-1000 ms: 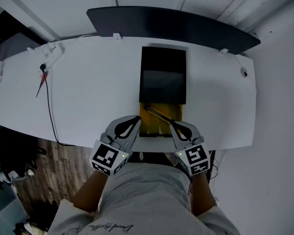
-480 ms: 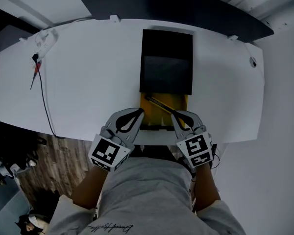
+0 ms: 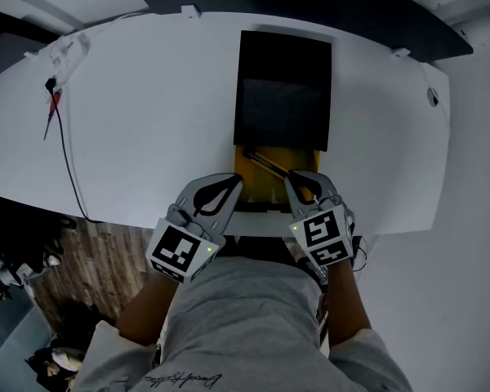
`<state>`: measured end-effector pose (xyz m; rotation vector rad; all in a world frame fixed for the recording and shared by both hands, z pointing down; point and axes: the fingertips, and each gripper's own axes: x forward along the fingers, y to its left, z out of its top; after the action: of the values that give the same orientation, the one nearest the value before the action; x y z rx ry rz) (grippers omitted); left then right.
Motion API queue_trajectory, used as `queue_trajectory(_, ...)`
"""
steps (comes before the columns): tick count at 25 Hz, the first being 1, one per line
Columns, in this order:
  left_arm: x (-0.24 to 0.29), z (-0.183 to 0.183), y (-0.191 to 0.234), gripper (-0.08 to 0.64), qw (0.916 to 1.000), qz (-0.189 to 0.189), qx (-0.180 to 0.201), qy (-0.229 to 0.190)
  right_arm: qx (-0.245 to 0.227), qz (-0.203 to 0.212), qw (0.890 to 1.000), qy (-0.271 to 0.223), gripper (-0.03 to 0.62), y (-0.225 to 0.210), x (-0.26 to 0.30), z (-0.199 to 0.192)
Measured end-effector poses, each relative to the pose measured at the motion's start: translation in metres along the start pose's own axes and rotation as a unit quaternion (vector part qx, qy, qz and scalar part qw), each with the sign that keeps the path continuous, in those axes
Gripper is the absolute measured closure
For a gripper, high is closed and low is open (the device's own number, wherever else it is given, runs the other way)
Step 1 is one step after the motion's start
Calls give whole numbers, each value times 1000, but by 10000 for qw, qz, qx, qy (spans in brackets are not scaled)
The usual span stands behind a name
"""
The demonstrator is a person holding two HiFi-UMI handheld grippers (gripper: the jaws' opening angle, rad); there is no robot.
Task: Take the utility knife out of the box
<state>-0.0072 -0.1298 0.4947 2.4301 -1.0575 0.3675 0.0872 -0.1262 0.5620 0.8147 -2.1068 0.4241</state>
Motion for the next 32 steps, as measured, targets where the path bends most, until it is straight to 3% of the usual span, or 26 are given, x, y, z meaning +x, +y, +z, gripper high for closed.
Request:
queue_trajectory(17,2,-21,13,558,9996,67,-256,124,-807,403,9892,1153,448,15,46,-24)
queue_trajectory(32,3,-29,27,558,9988,111,-429,188,-1176,519,9749,1815,426,18,72,-38)
